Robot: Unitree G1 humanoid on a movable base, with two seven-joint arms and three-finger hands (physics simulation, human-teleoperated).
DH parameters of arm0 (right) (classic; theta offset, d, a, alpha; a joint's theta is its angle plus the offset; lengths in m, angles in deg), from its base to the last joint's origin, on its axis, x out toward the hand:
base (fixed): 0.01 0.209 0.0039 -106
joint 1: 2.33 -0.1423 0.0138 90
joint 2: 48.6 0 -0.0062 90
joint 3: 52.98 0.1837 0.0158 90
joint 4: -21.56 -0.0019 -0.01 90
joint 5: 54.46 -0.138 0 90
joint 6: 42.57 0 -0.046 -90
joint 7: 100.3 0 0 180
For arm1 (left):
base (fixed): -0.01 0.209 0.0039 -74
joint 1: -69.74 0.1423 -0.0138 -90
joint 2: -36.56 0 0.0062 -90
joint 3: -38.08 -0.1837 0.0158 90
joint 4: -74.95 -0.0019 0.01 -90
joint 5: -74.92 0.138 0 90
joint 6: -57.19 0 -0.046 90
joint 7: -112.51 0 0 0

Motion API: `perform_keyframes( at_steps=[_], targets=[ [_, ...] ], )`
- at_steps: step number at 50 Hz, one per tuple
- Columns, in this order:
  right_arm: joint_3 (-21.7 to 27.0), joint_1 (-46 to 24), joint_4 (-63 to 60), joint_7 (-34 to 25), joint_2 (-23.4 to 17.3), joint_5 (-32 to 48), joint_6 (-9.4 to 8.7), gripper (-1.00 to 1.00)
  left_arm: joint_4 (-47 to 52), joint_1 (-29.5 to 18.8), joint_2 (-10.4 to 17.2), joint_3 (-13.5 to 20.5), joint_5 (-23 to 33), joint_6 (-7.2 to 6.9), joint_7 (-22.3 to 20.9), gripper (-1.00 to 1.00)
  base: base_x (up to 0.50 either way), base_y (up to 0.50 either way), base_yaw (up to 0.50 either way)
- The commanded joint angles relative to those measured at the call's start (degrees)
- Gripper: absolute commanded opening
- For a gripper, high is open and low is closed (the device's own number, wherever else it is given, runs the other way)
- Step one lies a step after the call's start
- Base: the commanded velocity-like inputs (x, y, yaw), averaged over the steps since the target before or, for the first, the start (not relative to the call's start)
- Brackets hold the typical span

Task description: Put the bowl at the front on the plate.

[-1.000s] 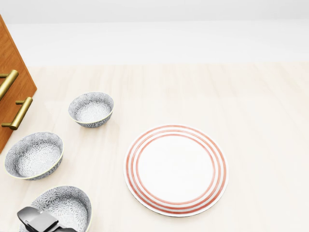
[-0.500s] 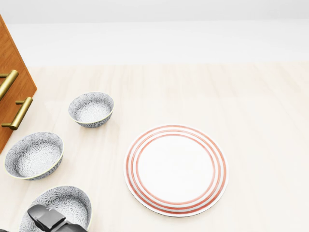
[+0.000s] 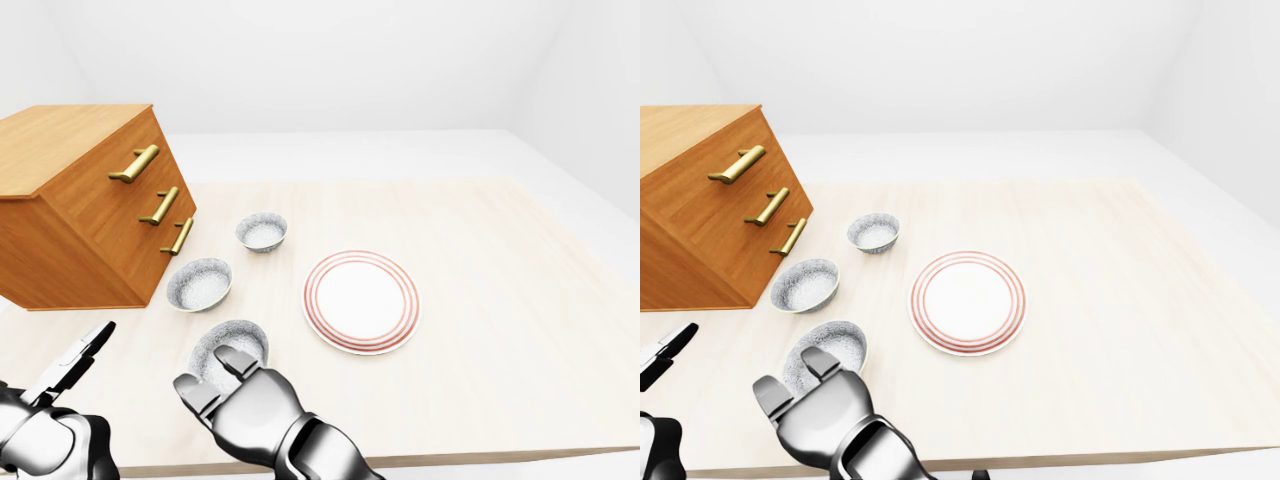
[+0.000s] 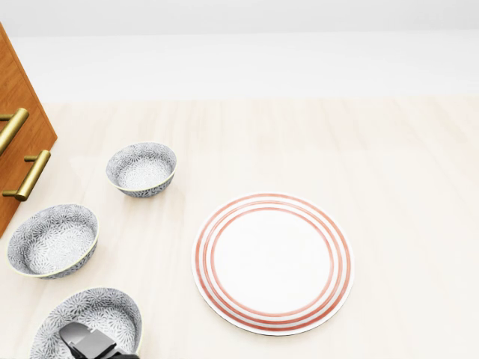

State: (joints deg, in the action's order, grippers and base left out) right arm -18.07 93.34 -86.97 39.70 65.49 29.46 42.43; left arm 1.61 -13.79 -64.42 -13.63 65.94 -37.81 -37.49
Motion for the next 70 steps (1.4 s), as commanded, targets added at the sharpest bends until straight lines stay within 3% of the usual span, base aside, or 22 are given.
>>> perform_keyframes(
  at_steps=[1, 13, 19, 28, 32, 54, 70],
  targets=[
    [0.6, 0.9, -1.2, 0.0, -1.0, 0.8, 0.0, 1.0, -0.5, 0.0, 0.1, -0.3, 0.0, 0.0, 0.0, 1.0, 0.0, 0.0, 0.0],
    [2.3, 1.2, 0.6, 0.1, -1.9, -1.5, 0.0, 1.0, -0.1, 0.0, 0.1, 0.0, -0.2, 0.0, 0.0, 1.0, 0.0, 0.0, 0.0],
    [4.0, 0.7, 3.4, 2.8, -1.9, -4.2, 0.0, 1.0, -0.2, 0.0, 0.1, 0.0, -0.3, 0.0, 0.0, 1.0, 0.0, 0.0, 0.0],
    [5.1, -0.4, 4.0, 0.4, 0.0, -1.3, 0.0, 1.0, 0.7, 0.1, 0.0, 0.2, -0.4, 0.0, 0.0, 1.0, 0.0, 0.0, 0.0],
    [6.5, -1.2, 5.0, 2.4, 0.5, -3.3, 0.0, 1.0, 0.9, 0.2, 0.0, 0.4, -0.5, 0.0, -0.1, 1.0, 0.0, 0.0, 0.0],
    [10.9, -4.2, 15.8, 0.0, 3.5, -4.0, 0.0, 1.0, 0.5, -0.1, 0.0, 0.2, -0.4, 0.0, -0.2, 1.0, 0.0, 0.0, 0.0],
    [16.7, -12.0, 30.7, 0.0, 9.5, -4.8, 0.0, 1.0, 1.8, 0.1, 0.1, 0.5, -1.0, 0.0, -0.5, 1.0, 0.0, 0.0, 0.0]
  ],
)
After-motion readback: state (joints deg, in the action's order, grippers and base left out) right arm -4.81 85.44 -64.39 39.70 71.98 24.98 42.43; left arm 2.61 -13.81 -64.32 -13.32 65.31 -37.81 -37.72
